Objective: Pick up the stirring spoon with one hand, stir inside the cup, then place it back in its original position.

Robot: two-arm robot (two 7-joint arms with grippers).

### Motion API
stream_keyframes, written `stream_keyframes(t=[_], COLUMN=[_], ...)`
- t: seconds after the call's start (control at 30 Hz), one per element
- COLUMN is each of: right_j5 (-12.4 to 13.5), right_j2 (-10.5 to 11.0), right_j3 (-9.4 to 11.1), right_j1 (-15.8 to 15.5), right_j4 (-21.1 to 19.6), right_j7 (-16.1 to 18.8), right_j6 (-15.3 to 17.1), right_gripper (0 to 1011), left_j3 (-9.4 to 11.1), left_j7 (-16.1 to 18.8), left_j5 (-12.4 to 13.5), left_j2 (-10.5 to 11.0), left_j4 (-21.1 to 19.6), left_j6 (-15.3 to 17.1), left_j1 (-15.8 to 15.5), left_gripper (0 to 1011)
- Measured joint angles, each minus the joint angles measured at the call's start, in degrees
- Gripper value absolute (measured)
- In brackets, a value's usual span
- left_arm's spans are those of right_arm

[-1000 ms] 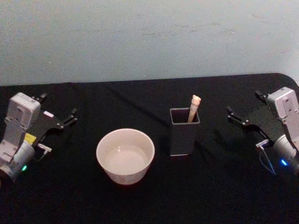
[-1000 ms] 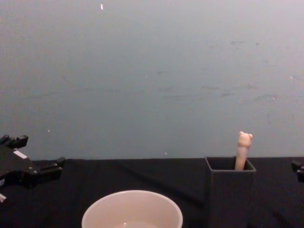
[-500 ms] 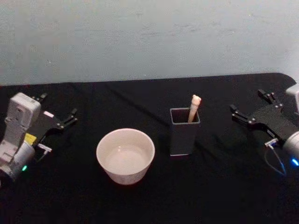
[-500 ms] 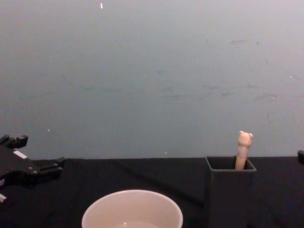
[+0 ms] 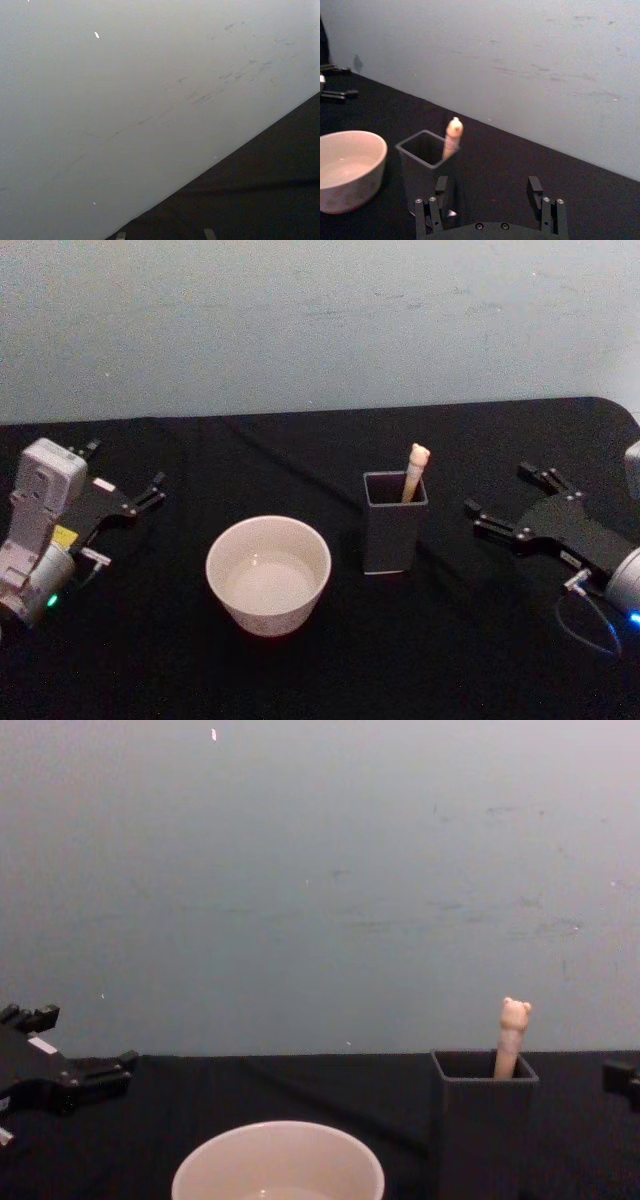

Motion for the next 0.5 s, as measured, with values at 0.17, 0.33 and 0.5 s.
stream_keyframes(t=[0.17, 0.33, 0.5], right_j5=[0.4, 0.6, 0.1], right_j2=[-1.4, -3.0, -4.9], right_j3=[-0.2, -0.5, -1.0], right_j1=[0.5, 1.9, 4.0], right_j4=[-0.4, 0.0, 1.5], right_j7=[0.9, 1.9, 3.0], right_j6=[1.3, 2.6, 3.6], right_gripper=[1002, 1002, 1003], left_j3=[0.0, 0.0, 0.0], left_j7=[0.0, 0.0, 0.0], left_j5=[0.0, 0.0, 0.0], left_j2=[0.0, 0.0, 0.0], left_j4=[0.0, 0.0, 0.0], left_j6=[0.0, 0.0, 0.0], left_j1=[0.0, 0.0, 0.0], left_gripper=[1001, 1001, 1001])
